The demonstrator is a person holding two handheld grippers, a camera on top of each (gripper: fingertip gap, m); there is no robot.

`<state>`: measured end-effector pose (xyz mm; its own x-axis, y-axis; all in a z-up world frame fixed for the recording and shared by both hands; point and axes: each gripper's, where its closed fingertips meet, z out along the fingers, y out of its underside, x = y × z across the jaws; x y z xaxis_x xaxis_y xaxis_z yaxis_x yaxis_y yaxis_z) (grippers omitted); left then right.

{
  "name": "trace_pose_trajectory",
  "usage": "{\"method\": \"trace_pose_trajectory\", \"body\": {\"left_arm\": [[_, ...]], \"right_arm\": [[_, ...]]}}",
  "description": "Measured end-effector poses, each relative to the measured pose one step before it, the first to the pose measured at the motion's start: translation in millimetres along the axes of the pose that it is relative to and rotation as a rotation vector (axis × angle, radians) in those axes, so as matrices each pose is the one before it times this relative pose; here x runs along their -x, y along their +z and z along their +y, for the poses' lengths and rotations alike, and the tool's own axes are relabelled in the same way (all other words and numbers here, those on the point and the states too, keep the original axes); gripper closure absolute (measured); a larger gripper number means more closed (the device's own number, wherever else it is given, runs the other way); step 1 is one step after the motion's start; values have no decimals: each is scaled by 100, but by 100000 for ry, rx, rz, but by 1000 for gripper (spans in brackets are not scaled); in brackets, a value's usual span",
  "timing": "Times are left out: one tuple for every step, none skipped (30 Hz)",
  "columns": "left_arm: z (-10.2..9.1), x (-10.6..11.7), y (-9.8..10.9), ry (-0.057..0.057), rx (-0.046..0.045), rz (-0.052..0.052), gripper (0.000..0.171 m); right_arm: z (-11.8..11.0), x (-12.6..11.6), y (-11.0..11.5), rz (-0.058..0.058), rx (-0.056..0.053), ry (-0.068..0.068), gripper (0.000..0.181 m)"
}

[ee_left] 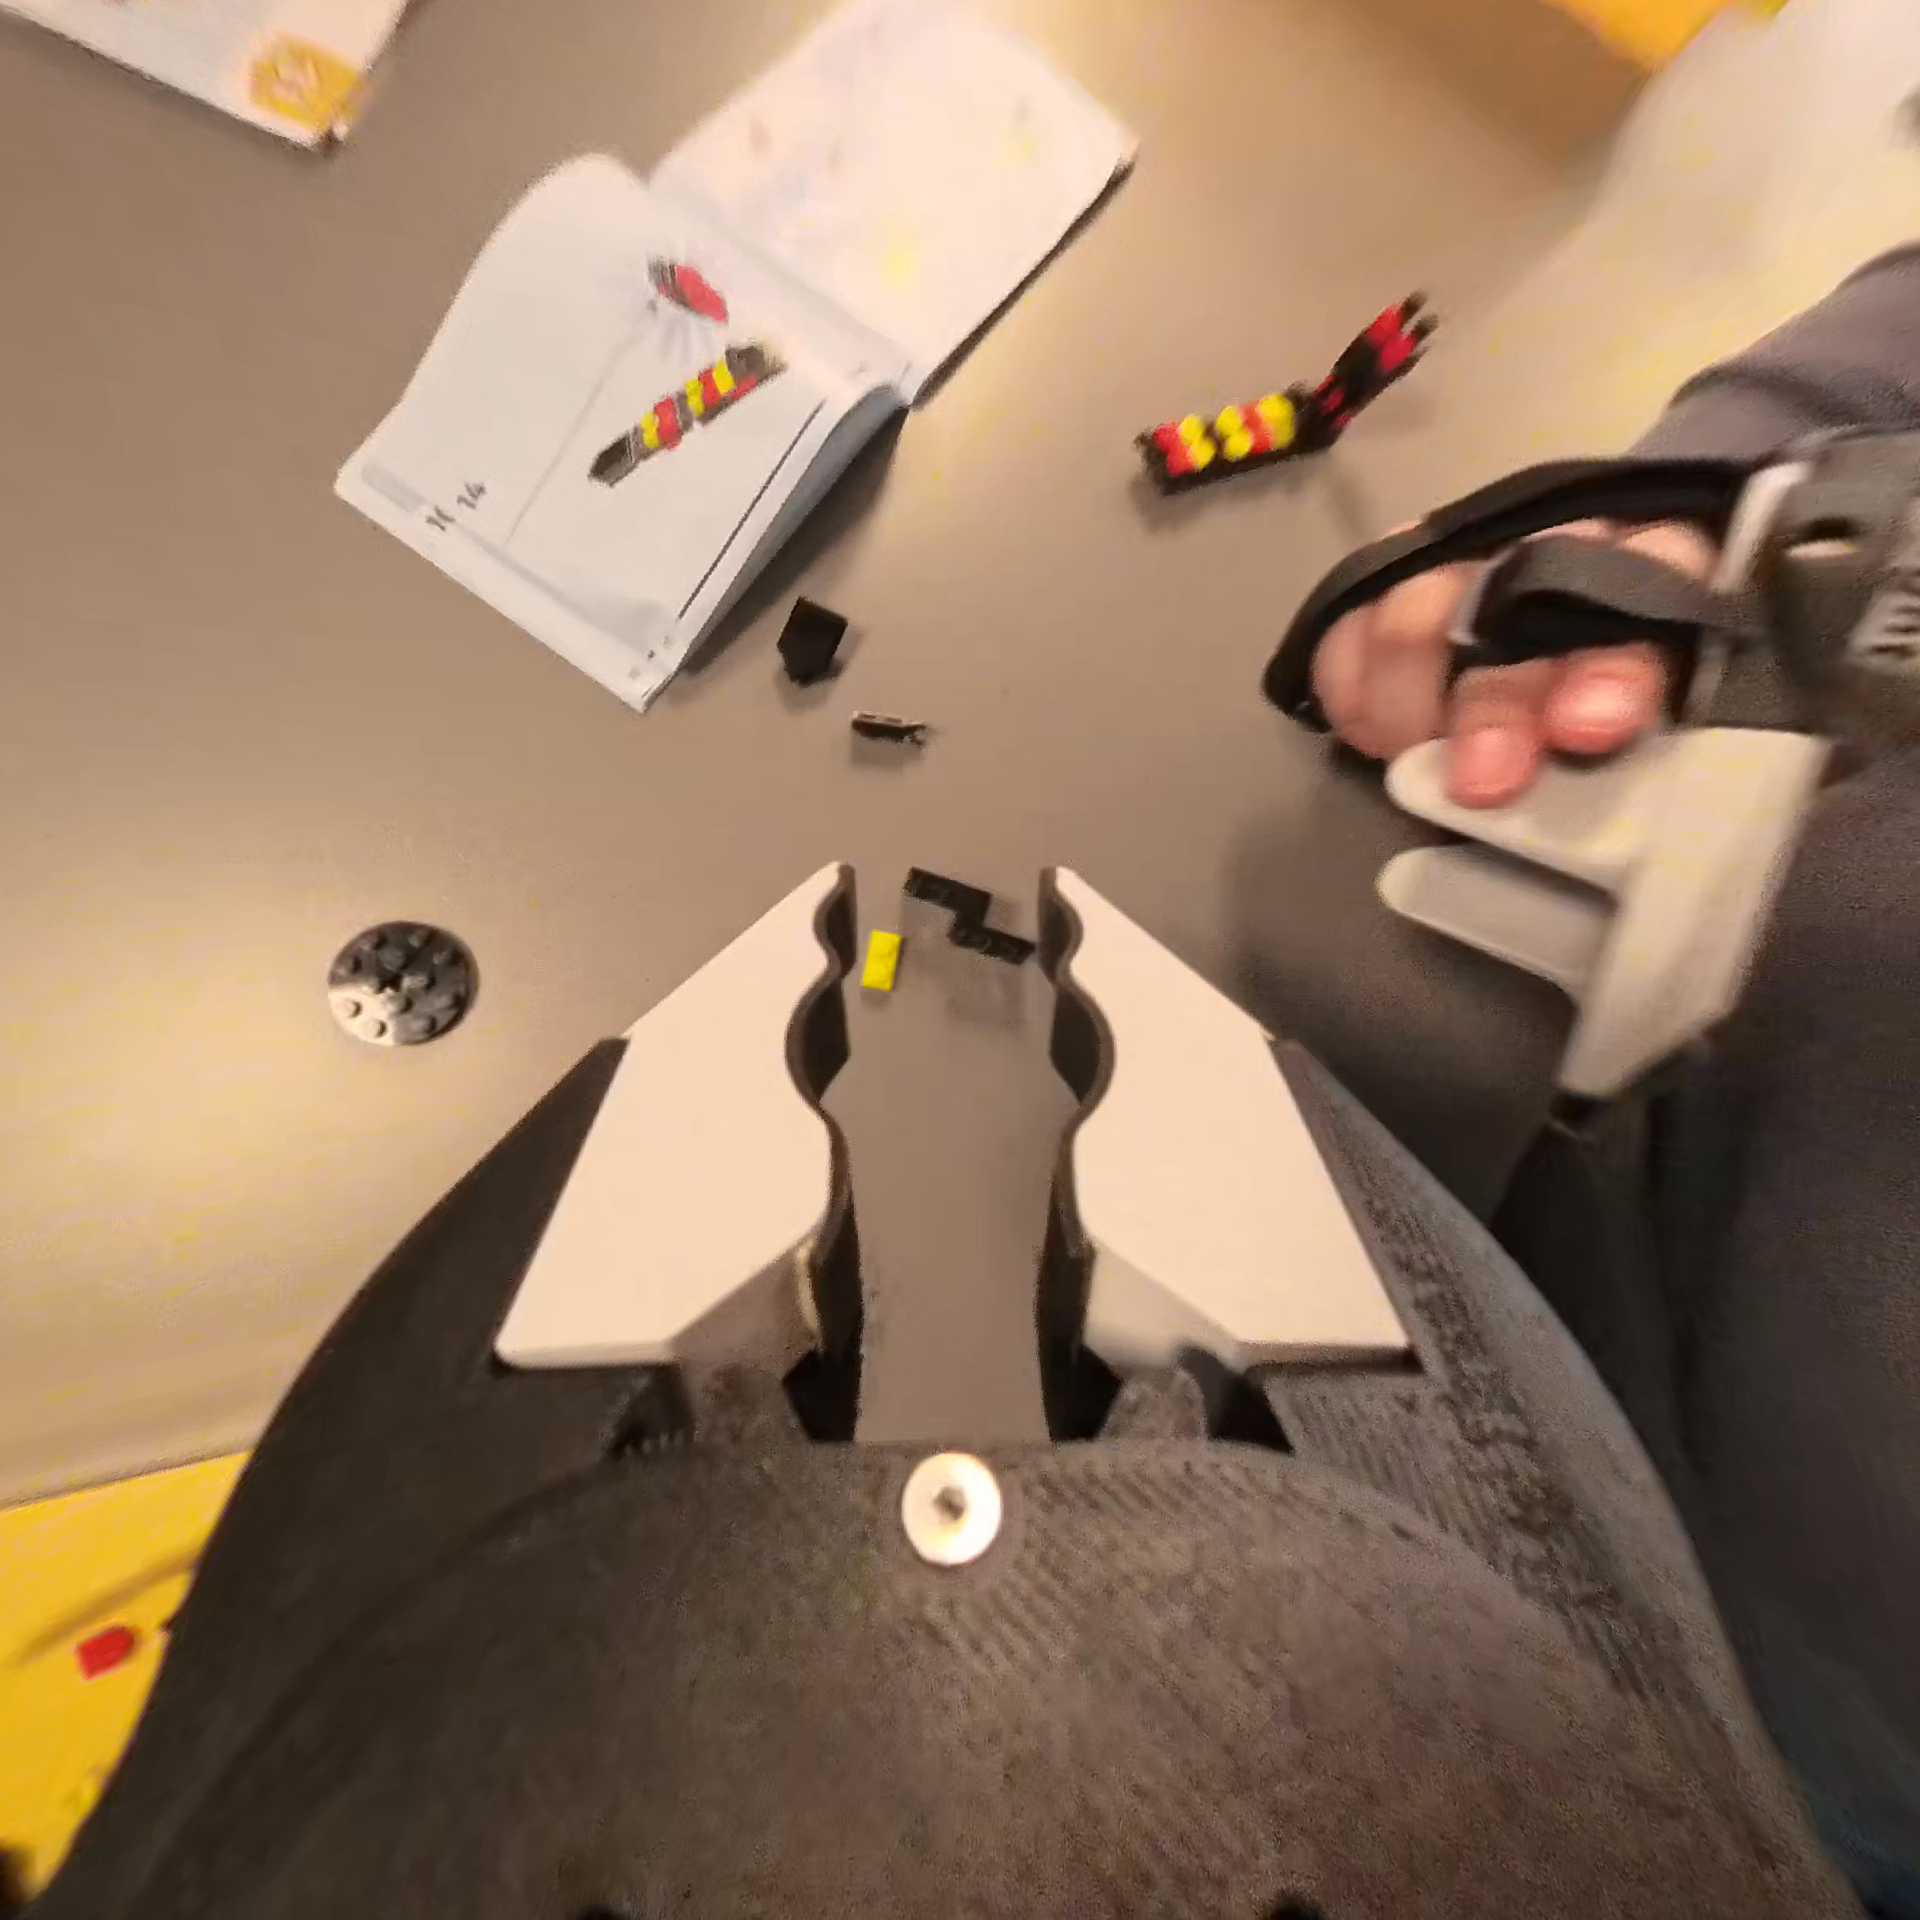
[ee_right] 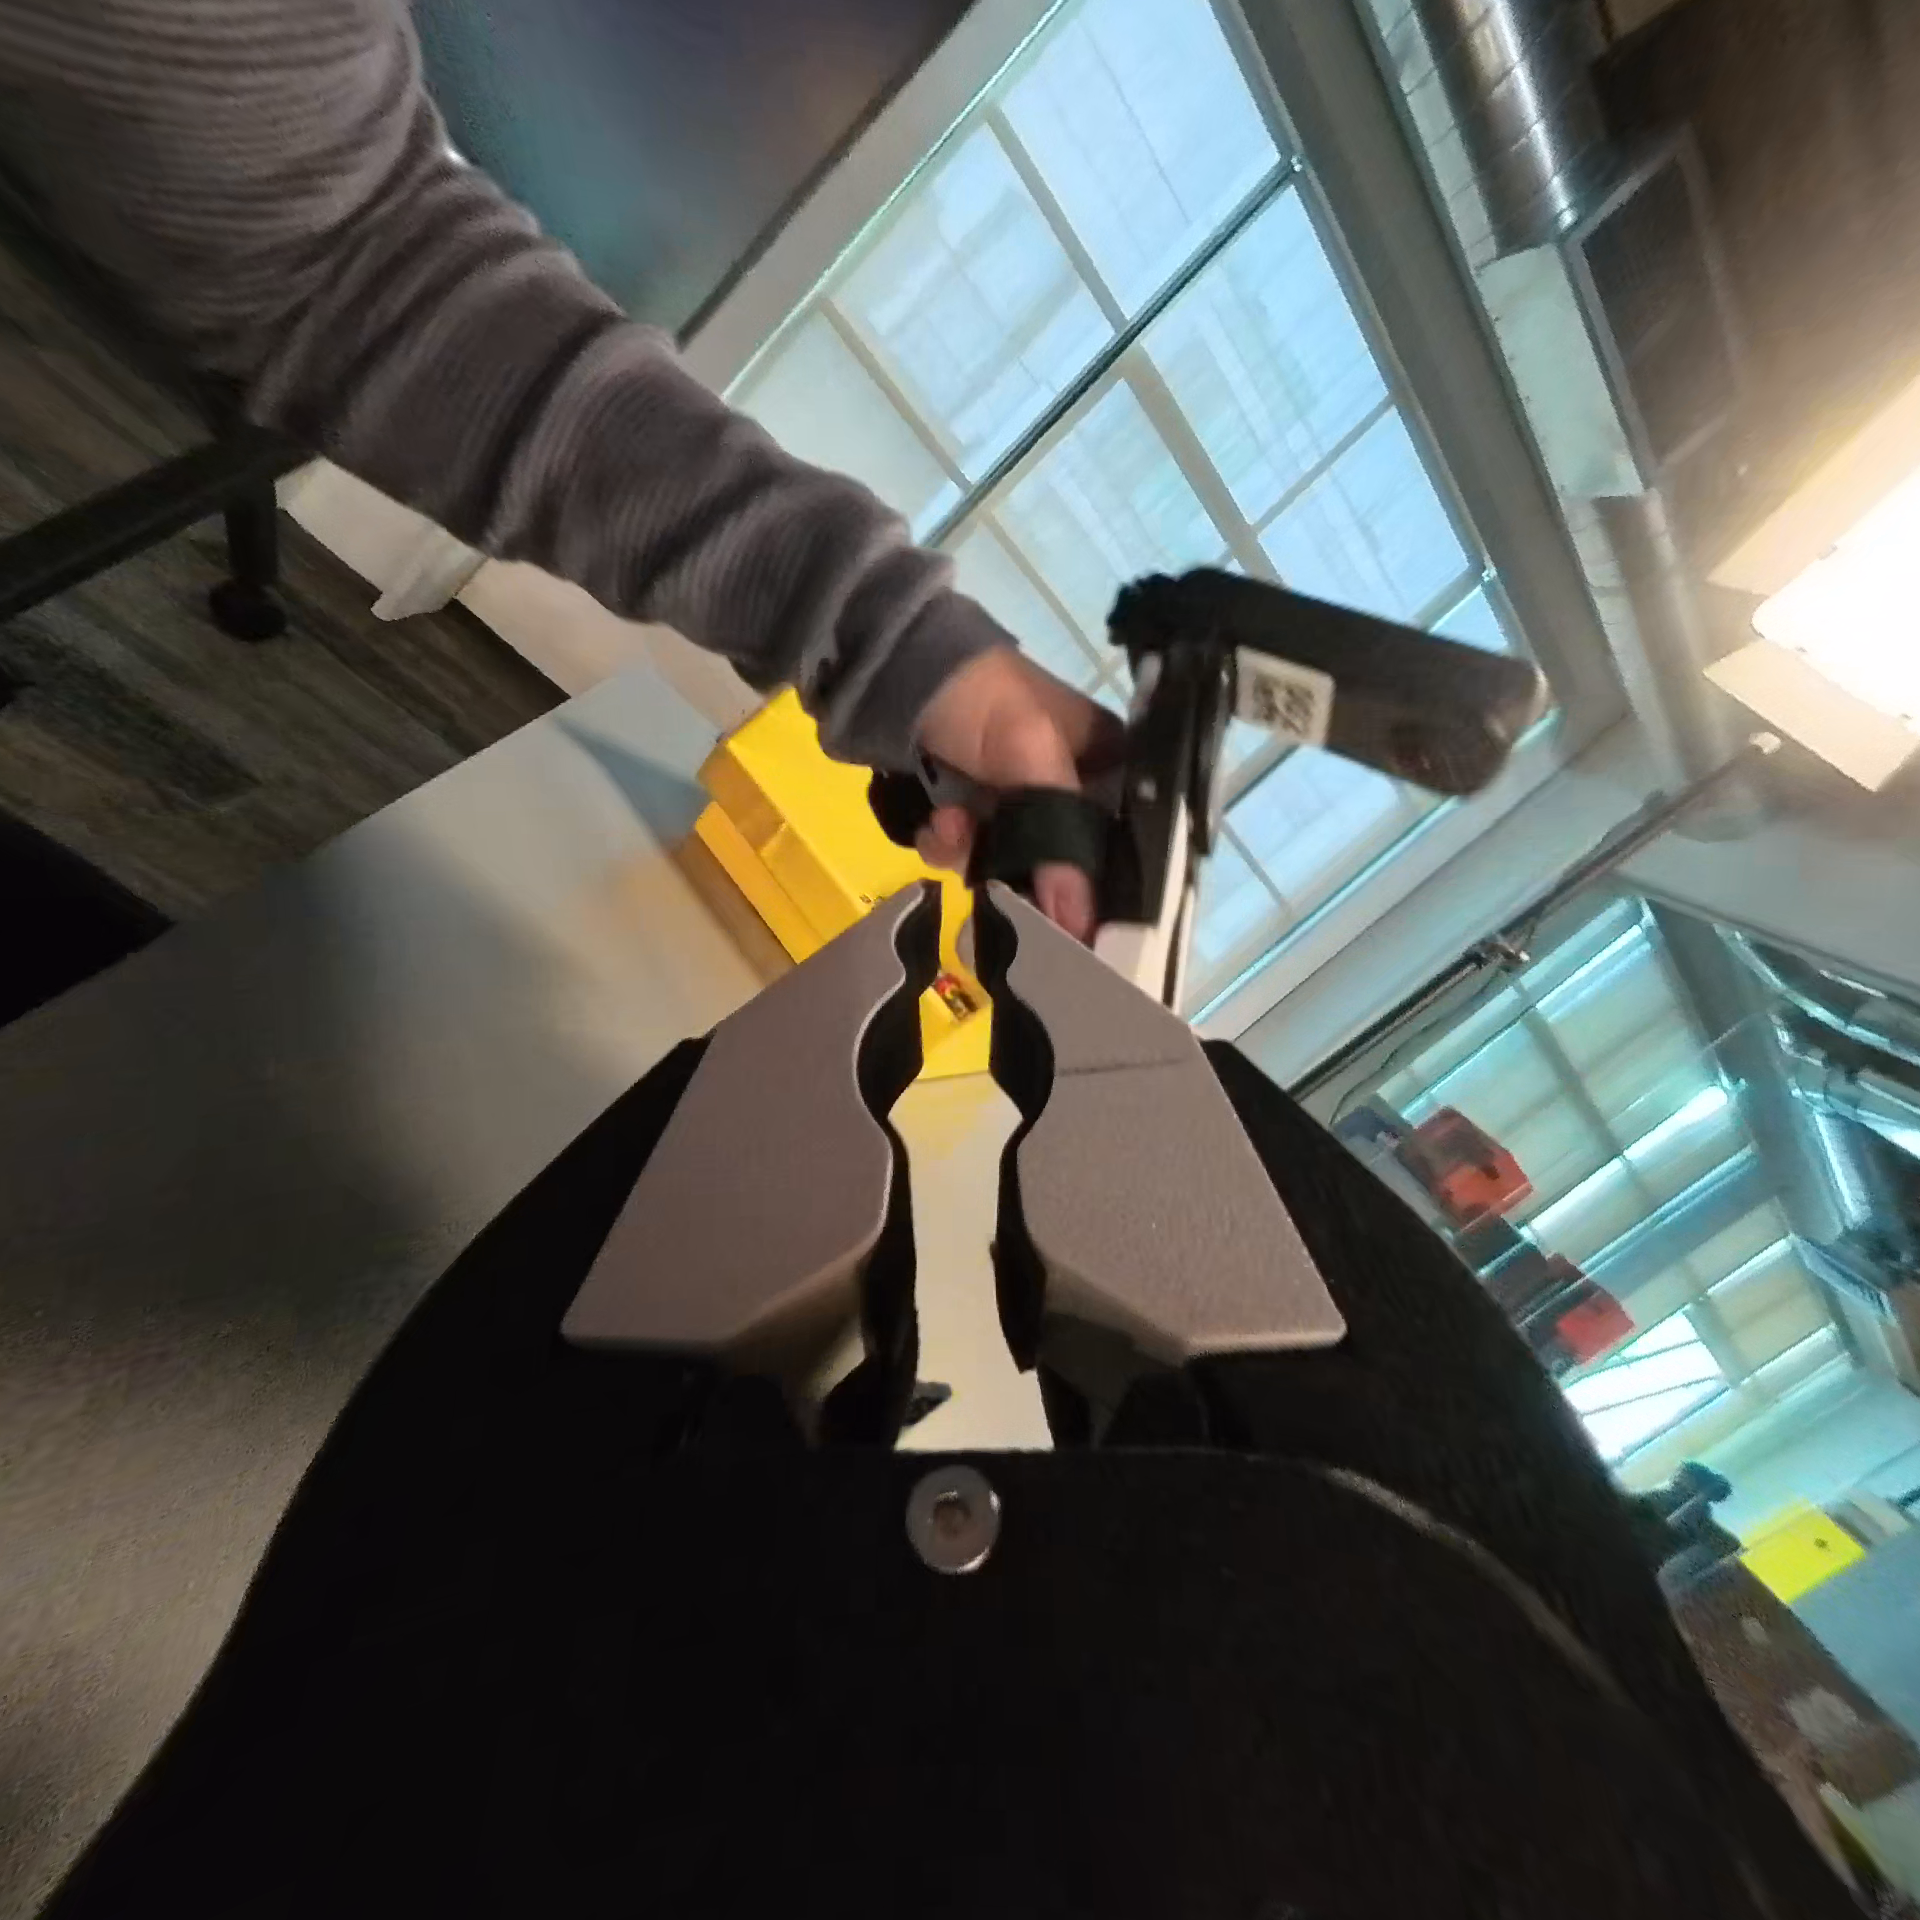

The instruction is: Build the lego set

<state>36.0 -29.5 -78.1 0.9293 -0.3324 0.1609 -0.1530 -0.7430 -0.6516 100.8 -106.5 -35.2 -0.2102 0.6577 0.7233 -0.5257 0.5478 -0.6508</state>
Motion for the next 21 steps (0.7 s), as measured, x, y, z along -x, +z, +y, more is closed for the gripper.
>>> {"method": "trace_pose_trajectory", "body": {"left_arm": [[-48, -58, -840, -1067, -3281, -638, 137], [121, 352, -928, 283, -2494, -3340, 137], [122, 703, -1079, 1154, -2432, -5379, 137], [110, 961, -1239, 1310, -2370, -6594, 137], [23, 1121, -1360, 1124, -2752, -6823, 137], [-135, 1225, -1449, 769, -3567, -6573, 137], [-198, 1272, -1461, 77, -3807, -6172, 137], [-213, 1179, -1373, -153, -3793, -5213, 137], [-217, 1008, -1228, 324, -3877, -3984, 137], [-130, 998, -1063, 867, -3461, -4136, 137], [35, 1215, -903, 879, -2467, -5708, 141], [227, 1269, -681, 1558, -1246, -5885, 143], [350, 1242, -471, 2082, -489, -5573, 143], [442, 1237, -286, 1814, -25, -5746, 143], [488, 1120, -81, 2290, 204, -5115, 144], [550, 905, 106, 2902, 962, -3679, 145], [738, 639, 307, 2950, 2543, -1912, 148], [920, 425, 495, 2445, 4308, -424, 151], [988, 274, 661, 1266, 5330, 600, 154], [986, 67, 827, 470, 5633, 1849, 155], [988, -109, 959, -136, 6187, 3083, 155]], "right_arm": [[97, -122, -139, 254, 430, 132, 178], [72, -55, -131, 23, 419, -290, 178], [69, -40, -135, 23, 377, -408, 178], [60, -81, -140, 152, 326, -147, 178], [102, -123, -149, 223, 334, 537, 178], [161, -182, -126, 261, 463, 1347, 178], [198, -272, -138, 560, 527, 2141, 178], [162, -380, -131, 983, 254, 2696, 177], [102, -439, -140, 1135, -238, 2971, 177], [65, -401, -133, 948, -597, 2937, 177], [65, -353, -84, 634, -766, 2631, 177], [72, -263, -36, 137, -786, 2449, 177], [64, -170, 10, -456, -752, 2547, 177], [53, -85, 25, -702, -490, 2631, 176], [84, -142, 13, -133, 17, 2164, 176], [115, -172, 15, 398, 282, 1032, 177], [144, -155, 22, 537, 397, 153, 176], [179, -131, 49, 442, 655, -18, 176], [234, -86, 74, 191, 948, 386, 176], [278, -57, 110, -62, 1179, 797, 176], [311, -106, 114, 143, 1325, 1062, 175]]}}
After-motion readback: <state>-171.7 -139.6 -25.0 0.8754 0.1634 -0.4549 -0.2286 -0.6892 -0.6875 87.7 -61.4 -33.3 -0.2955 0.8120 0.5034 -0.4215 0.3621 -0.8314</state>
